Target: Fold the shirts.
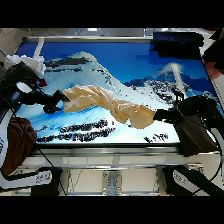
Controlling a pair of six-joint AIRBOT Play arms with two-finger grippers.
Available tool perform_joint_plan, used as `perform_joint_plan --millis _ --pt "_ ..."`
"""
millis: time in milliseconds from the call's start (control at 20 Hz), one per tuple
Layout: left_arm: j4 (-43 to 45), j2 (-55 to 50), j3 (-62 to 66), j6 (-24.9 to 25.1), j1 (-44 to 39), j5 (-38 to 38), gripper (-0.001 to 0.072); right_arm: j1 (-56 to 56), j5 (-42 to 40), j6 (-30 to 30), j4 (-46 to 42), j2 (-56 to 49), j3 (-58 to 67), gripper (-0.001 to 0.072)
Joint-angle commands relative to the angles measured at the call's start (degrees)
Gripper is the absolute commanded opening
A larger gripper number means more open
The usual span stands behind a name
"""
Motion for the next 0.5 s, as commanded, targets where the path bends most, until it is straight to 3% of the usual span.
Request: perform_joint_plan --millis 0,300,450 --pt "0.11 0.0 -0.02 0.02 0.02 2.51 0.0693 0.07 0.24 0.02 0.0 -0.04 -0.02 0.069" --pt "0.61 -1.09 0.0 0.09 0.17 2.86 0.0693 0.07 0.66 0.02 0.0 -0.04 -0.02 0.069" --pt "5.95 -3.8 0.0 3.54 0.61 3.26 0.0693 0.07 0.28 0.04 0.0 -0.04 -0.02 0.069"
